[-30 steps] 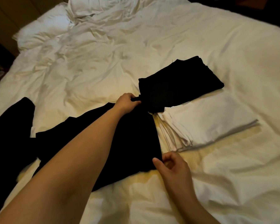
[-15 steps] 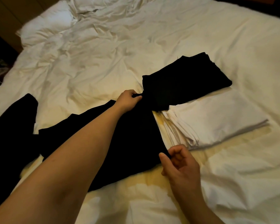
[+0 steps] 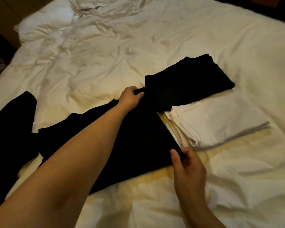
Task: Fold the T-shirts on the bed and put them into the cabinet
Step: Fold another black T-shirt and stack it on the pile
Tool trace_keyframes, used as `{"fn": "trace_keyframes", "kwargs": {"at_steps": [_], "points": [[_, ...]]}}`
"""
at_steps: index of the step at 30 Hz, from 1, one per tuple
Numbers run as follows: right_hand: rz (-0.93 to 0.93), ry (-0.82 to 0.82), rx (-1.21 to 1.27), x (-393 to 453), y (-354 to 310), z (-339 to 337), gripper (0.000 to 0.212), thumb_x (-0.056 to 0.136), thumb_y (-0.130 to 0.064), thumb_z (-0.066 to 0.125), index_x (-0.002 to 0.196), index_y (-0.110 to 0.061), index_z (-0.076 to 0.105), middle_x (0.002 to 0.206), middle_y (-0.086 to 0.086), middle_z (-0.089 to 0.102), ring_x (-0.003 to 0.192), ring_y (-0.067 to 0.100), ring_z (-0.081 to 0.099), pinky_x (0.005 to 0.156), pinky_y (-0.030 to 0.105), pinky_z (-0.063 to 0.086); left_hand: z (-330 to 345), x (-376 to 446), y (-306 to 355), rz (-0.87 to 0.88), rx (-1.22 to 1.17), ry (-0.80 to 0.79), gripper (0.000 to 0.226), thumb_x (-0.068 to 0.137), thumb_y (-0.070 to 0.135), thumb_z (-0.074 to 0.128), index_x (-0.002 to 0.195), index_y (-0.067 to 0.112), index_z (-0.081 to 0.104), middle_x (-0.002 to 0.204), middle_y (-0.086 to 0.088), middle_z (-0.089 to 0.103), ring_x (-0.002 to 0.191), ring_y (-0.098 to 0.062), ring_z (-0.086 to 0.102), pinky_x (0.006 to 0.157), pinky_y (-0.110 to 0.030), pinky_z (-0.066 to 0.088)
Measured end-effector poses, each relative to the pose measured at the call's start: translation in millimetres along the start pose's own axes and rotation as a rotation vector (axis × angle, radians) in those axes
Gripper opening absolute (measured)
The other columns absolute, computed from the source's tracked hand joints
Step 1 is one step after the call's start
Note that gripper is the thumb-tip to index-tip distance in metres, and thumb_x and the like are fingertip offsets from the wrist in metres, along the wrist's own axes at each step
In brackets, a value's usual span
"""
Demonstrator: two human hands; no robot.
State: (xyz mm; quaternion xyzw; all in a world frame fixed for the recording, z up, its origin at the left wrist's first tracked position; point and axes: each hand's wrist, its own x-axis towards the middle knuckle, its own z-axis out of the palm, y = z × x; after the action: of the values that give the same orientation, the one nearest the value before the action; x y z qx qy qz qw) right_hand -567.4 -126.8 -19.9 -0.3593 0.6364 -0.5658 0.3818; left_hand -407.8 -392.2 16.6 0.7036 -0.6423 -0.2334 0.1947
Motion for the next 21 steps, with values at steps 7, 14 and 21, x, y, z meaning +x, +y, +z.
{"fn": "trace_keyframes", "kwargs": {"at_steps": [7,14,21], "points": [[-0.257,0.111,-0.113,-1.9,-8.0,-0.1,0.021,0.085,-0.004,0.073,0.092,-0.019,0.061,0.088,-0.002,0.055,0.071,0.007,0.052,0.069,0.005,0.038,9.9,-40.8,-11.9,0.126,0.298,0.141,0.063,0.102,0.045,0.046,0.154,0.012,0.031,0.154,-0.014,0.040,0.145,-0.031,0.030,0.121,-0.045,0.018],[-0.603,-0.138,-0.272,-27.1,5.1,14.8,0.006,0.091,-0.027,0.059,0.095,-0.023,0.058,0.116,-0.008,0.053,0.069,0.000,0.056,0.059,0.006,0.041,9.7,-132.8,-52.2,0.076,0.312,0.057,0.060,0.105,0.047,0.037,0.158,0.023,0.024,0.166,-0.008,0.018,0.154,-0.024,0.005,0.123,-0.041,-0.002],[-0.807,-0.289,-0.425,-36.5,14.7,30.5,0.010,0.089,-0.021,0.055,0.094,-0.014,0.061,0.106,-0.001,0.054,0.085,0.015,0.060,0.073,0.015,0.042,-17.1,-227.0,-101.7,-0.065,0.399,0.076,0.058,0.105,0.052,0.028,0.158,0.029,0.021,0.166,-0.001,0.015,0.154,-0.019,0.004,0.123,-0.038,-0.002]]}}
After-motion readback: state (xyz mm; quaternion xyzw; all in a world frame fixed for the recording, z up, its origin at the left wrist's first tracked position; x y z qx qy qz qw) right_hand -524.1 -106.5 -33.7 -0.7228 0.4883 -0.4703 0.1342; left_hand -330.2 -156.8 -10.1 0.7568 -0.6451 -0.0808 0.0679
